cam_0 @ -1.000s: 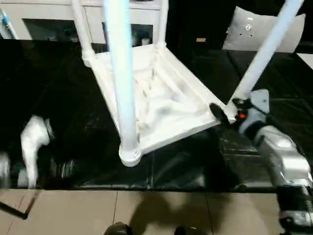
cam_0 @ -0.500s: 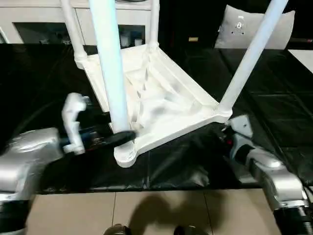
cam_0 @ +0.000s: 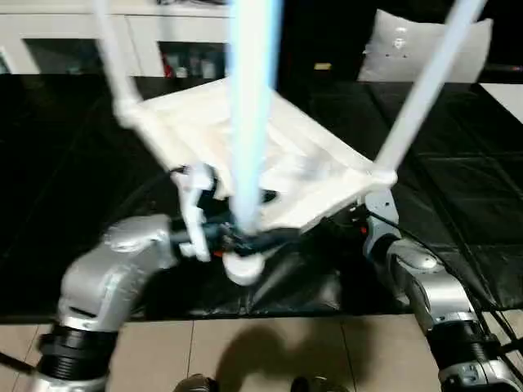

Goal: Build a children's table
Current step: Rotate table base

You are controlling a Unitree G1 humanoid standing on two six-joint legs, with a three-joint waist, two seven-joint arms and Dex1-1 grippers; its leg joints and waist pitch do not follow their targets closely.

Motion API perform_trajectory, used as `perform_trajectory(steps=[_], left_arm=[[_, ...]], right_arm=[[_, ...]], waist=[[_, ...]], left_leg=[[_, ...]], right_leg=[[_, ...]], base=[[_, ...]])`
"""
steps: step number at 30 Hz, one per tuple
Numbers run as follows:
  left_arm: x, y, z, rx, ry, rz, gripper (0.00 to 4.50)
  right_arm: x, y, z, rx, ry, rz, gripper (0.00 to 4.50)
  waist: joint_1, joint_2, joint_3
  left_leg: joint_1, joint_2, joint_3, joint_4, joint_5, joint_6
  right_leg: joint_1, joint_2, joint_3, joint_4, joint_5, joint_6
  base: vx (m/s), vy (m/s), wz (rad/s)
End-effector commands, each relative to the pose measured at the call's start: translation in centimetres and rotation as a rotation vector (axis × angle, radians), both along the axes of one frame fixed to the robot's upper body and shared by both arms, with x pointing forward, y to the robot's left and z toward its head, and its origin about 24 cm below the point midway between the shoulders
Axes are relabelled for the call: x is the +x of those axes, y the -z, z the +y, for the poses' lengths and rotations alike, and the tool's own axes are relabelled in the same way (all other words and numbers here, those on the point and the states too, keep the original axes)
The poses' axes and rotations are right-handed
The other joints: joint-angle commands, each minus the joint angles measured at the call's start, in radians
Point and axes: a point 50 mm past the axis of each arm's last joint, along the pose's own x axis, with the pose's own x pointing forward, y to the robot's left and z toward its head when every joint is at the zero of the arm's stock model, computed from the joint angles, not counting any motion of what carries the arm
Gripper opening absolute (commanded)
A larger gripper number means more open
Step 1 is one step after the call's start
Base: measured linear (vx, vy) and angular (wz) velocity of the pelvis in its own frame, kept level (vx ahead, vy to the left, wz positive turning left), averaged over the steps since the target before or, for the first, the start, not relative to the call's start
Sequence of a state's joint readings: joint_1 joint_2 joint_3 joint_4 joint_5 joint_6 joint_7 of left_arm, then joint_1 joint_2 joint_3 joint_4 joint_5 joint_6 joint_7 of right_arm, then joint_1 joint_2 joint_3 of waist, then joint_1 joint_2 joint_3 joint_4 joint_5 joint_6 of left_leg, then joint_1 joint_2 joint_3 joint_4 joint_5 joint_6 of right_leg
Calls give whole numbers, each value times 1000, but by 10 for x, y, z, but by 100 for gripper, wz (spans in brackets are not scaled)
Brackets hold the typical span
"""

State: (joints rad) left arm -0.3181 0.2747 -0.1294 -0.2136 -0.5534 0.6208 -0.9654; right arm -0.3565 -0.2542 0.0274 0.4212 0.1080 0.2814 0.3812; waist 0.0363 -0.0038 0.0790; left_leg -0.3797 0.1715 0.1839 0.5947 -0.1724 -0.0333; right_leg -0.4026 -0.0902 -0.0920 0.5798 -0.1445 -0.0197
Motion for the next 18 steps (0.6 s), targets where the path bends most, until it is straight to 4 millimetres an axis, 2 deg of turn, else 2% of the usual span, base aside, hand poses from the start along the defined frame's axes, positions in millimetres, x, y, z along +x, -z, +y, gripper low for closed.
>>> perform_trajectory(steps=[1, 4, 8, 9, 11, 16, 17, 18], left_arm=[[-13, -5, -28, -28, 135, -17, 446], [-13, -6, -42, -47, 151, -30, 446], [-10, -9, -54, -76, 128, -47, 446], [-9, -9, -62, -84, 124, -56, 446], [-9, -9, -67, -88, 122, -61, 446], [1, -11, -77, -112, 35, -88, 446], [2, -12, -78, -119, 32, -91, 446], [2, -13, -79, -123, 32, -95, 446]], right_arm=[[9, -14, 21, 32, -82, -68, 450], [10, -13, 26, 30, -108, -73, 450], [9, -12, 29, 28, -128, -77, 450], [8, -10, 32, 27, -140, -76, 450], [7, -8, 34, 27, -147, -73, 450], [7, -5, 28, 21, -107, -74, 450], [7, -5, 26, 29, -102, -73, 450], [7, -5, 25, 33, -100, -71, 450]], waist=[[6, -4, -84], [2, -7, -84], [2, -6, -84], [2, -2, -84], [2, -5, -85], [3, -5, -86], [5, 2, -86], [3, -3, -85]], left_leg=[[13, 53, -18, -69, -207, 6], [12, 53, -18, -68, -214, 10], [13, 53, -17, -65, -217, 14], [13, 53, -17, -65, -217, 13], [11, 54, -19, -65, -216, 15], [12, 54, -18, -64, -224, 23], [13, 55, -20, -64, -231, 20], [13, 55, -19, -64, -242, 19]], right_leg=[[58, -62, 54, -56, -276, -188], [57, -60, 53, -58, -287, -184], [55, -60, 52, -63, -309, -174], [55, -59, 52, -64, -308, -173], [58, -60, 51, -61, -301, -174], [57, -59, 51, -64, -299, -176], [57, -60, 50, -65, -307, -174], [56, -58, 49, -67, -314, -172]], base=[[0, 0, 0], [0, 0, 0], [0, 0, 0], [0, 0, 0], [0, 0, 0], [0, 0, 0], [0, 0, 0], [0, 0, 0]])
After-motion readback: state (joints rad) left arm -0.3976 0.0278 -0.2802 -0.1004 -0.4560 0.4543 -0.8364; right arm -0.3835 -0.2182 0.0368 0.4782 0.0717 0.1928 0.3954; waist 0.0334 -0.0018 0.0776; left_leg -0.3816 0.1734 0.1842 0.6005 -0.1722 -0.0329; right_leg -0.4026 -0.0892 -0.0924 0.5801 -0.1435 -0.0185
